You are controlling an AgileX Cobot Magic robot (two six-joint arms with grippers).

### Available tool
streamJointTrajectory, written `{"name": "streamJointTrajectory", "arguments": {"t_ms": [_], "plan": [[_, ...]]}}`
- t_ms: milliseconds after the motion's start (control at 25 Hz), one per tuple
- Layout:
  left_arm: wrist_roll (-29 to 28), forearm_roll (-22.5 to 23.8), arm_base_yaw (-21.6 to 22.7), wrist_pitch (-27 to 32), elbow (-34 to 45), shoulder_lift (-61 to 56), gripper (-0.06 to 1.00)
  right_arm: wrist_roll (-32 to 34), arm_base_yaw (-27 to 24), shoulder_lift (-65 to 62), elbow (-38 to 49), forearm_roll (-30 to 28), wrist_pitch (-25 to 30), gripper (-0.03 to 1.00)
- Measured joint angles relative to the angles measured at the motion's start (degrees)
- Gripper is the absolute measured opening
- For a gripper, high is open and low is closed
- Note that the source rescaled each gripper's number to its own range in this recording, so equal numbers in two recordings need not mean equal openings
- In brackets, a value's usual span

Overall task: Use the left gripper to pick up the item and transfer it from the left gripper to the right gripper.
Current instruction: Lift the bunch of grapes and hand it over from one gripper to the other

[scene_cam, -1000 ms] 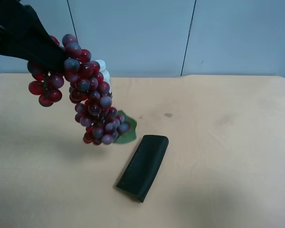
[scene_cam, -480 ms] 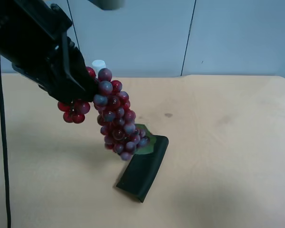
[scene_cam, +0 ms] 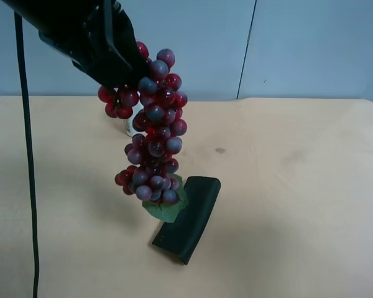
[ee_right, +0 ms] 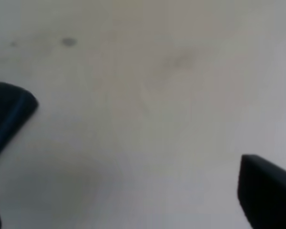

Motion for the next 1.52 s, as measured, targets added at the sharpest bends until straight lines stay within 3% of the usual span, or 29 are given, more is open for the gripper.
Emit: {"name": "streamJointTrajectory", "arguments": {"t_ms": [240,600,840,1080,1280,1520], "plan": [[0.05,0.18,0.00,0.39,-2.71,0.25,0.00,-19.36,5.06,15.23,-3.70,15.09,-11.63,1.00],[0.39,0.18,0.00,1.14,-5.21,0.25,0.00,-53.25,19.44,35.64,-3.80,41.18,-26.98,1.00],[0.44,0.24,0.00,1.14,-5.21,0.25,0.00,-74.04,28.73,46.52,-3.80,59.29,-28.67,1.00],[0.44,0.04,0.00,1.14,-5.21,0.25,0.00,-93.58,33.88,53.30,-3.80,77.98,-30.91,1.00],[0.44,-2.32,0.00,1.06,-5.21,0.25,0.00,-104.29,34.15,57.87,-4.43,83.42,-29.66,1.00],[0.44,-4.44,0.00,-0.32,-5.21,0.25,0.00,-105.76,34.15,62.86,-8.48,84.11,-26.88,1.00]]}}
